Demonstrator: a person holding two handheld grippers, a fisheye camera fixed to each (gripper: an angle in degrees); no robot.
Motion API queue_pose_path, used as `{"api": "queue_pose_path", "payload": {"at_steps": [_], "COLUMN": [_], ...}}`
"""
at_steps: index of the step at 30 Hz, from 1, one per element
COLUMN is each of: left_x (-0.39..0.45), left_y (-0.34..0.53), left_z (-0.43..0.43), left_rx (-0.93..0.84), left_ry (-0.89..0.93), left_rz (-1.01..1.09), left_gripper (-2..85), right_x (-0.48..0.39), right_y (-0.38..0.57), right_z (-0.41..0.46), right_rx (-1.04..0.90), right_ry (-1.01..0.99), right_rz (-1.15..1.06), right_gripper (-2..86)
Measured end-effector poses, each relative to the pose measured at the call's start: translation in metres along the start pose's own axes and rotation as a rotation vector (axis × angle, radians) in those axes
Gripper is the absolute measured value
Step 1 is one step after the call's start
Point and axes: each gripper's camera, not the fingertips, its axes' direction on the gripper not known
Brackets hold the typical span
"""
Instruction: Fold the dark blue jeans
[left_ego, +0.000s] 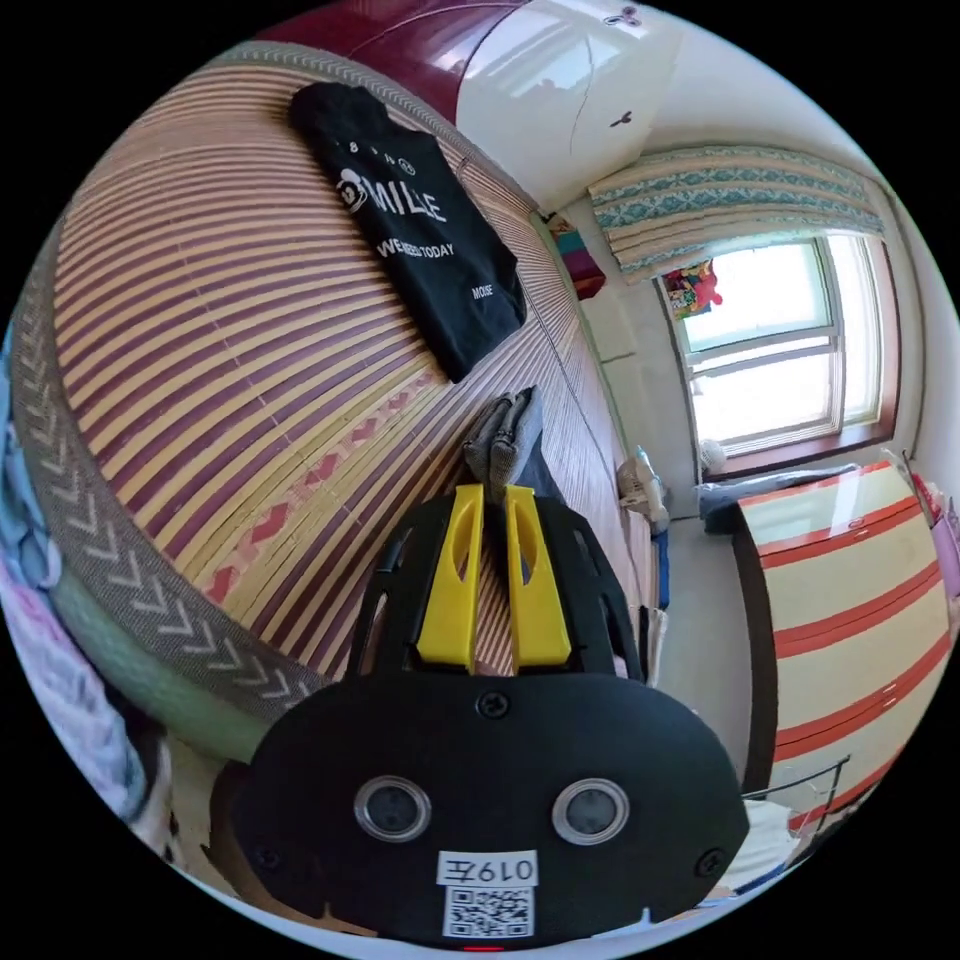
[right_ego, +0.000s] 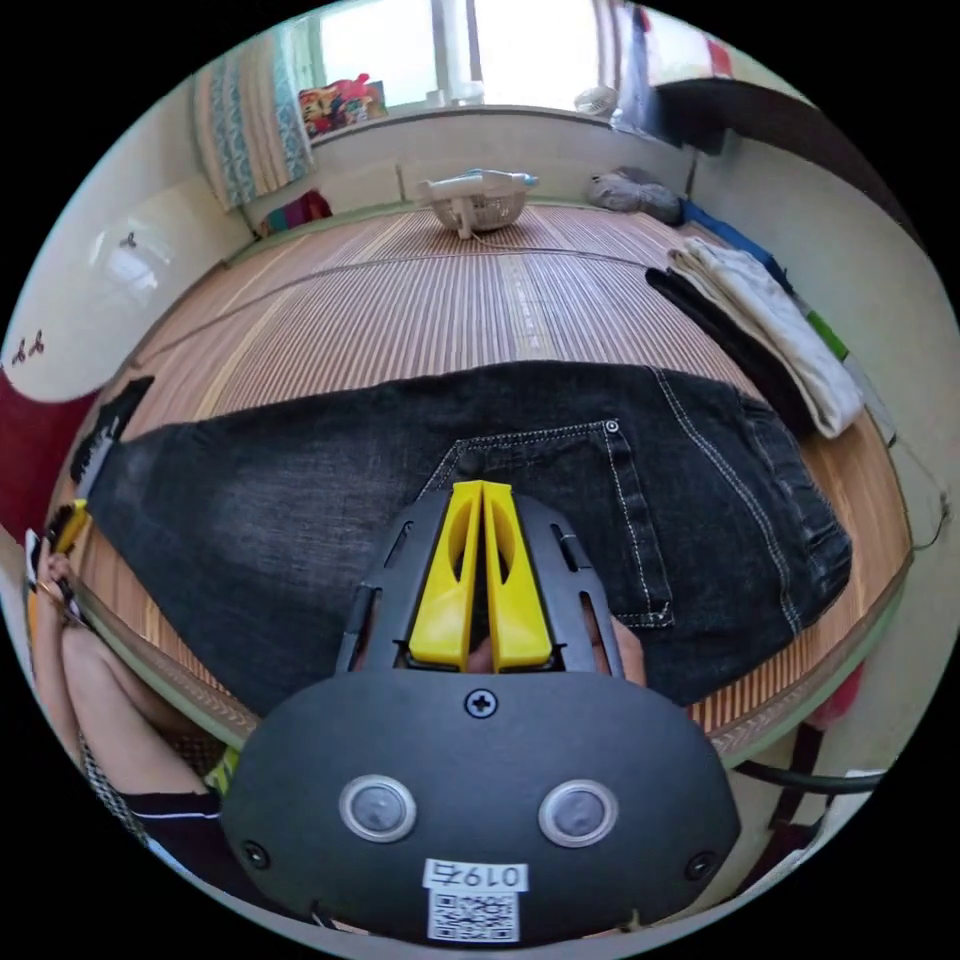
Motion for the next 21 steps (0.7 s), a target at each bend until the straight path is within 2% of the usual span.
{"api": "queue_pose_path", "payload": {"at_steps": [2, 4, 12, 14, 17, 19, 21], "left_x": [0.029, 0.045, 0.057, 0.06, 0.061, 0.061, 0.062], "left_y": [0.013, 0.023, 0.035, 0.037, 0.039, 0.04, 0.043], "left_z": [-0.009, -0.006, 0.011, 0.013, 0.015, 0.016, 0.018], "left_rx": [-0.014, -0.02, -0.074, -0.074, -0.077, -0.079, -0.079], "left_ry": [-0.177, -0.279, -0.345, -0.339, -0.31, -0.3, -0.291], "left_rz": [0.136, 0.207, 0.223, 0.216, 0.187, 0.178, 0.169], "left_gripper": [1.9, 1.8, 1.9, 1.8, 1.6, 1.5, 1.4], "right_x": [-0.022, -0.035, -0.07, -0.117, -0.191, -0.229, -0.258], "right_y": [-0.007, -0.013, -0.036, -0.043, -0.059, -0.078, -0.106], "right_z": [0.004, 0.006, -0.009, -0.05, -0.087, -0.092, -0.081], "right_rx": [-0.004, -0.005, 0.019, 0.178, 0.278, 0.282, 0.199], "right_ry": [0.056, 0.079, 0.062, -0.073, -0.16, -0.208, -0.304], "right_rz": [-0.044, -0.057, -0.008, -0.168, -0.352, -0.447, -0.539], "right_gripper": [-1.0, -1.0, -0.9, -0.8, -0.4, 0.4, 3.8]}}
